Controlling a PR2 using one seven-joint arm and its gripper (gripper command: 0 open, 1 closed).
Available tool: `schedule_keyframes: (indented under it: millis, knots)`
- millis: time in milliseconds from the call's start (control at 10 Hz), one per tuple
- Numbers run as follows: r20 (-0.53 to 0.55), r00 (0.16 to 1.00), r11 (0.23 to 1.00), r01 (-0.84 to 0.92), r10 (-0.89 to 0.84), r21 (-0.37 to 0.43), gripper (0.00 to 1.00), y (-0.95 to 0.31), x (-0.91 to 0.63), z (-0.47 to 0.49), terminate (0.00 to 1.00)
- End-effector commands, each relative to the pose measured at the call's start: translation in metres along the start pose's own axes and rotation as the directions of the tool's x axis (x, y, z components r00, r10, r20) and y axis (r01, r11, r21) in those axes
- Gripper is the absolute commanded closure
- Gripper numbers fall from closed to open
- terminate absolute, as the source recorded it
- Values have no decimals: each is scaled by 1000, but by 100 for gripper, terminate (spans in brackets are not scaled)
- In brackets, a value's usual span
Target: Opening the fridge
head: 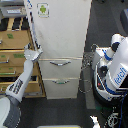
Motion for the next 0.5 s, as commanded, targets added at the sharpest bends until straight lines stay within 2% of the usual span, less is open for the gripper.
schedule_keyframes:
  millis: [100,300,400,500]
  knots:
    - [-40,998,998,47,-48,-30,0,18,30,-18,0]
    - [-55,998,999,30,-33,-46,0,19,34,-27,0]
    - [-78,996,996,43,-50,-81,100,1,43,-43,0]
    - [-90,994,994,55,-64,-94,100,-7,46,-47,0]
